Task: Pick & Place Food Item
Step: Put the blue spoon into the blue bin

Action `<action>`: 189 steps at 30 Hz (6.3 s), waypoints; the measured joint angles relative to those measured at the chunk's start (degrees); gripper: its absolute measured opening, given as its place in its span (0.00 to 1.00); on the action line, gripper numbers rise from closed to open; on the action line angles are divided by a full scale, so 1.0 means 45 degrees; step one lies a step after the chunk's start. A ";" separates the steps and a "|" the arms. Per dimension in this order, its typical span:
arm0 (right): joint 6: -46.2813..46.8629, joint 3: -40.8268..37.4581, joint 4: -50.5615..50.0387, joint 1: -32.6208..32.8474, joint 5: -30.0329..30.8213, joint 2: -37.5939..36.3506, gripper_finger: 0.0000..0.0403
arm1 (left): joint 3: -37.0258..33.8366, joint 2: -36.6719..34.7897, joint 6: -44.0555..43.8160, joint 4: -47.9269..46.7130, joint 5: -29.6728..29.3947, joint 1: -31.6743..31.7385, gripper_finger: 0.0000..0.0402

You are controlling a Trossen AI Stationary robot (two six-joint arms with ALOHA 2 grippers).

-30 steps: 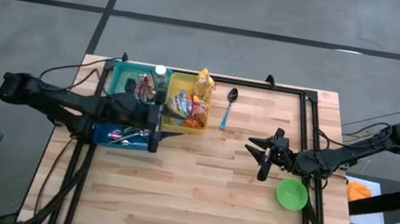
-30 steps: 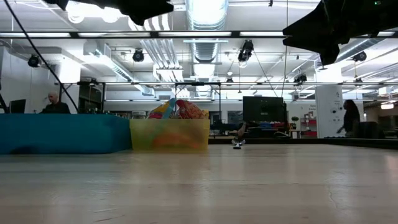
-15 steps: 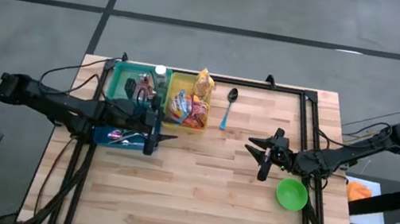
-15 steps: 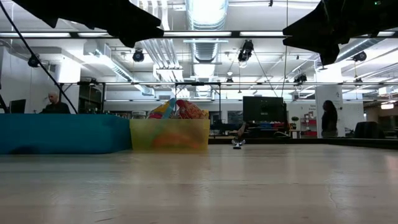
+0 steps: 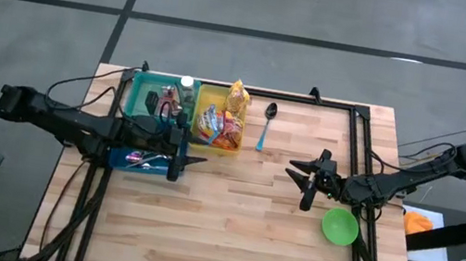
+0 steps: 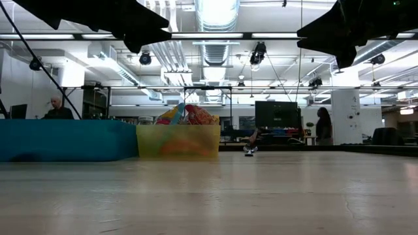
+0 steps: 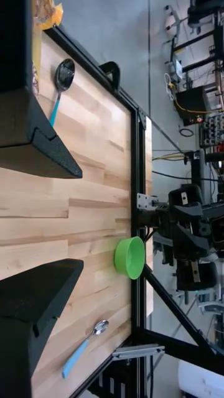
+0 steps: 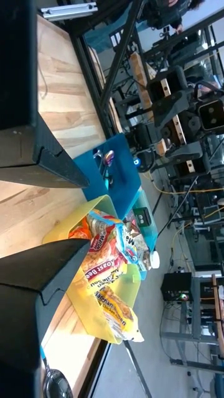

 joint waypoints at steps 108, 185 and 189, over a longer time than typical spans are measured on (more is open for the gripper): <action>0.9931 1.3083 -1.2909 -1.0121 -0.4131 1.5081 0.34 | 0.0005 0.0003 0.0019 -0.0593 0.0002 0.0000 0.56; 0.9480 1.2804 -1.2139 -1.0298 -0.4234 1.5212 0.05 | 0.0005 0.0005 0.0024 -0.0606 0.0000 0.0000 0.56; 0.9394 1.2808 -1.2414 -1.0132 -0.4303 1.4662 0.05 | 0.0005 0.0005 0.0024 -0.0607 0.0000 0.0000 0.56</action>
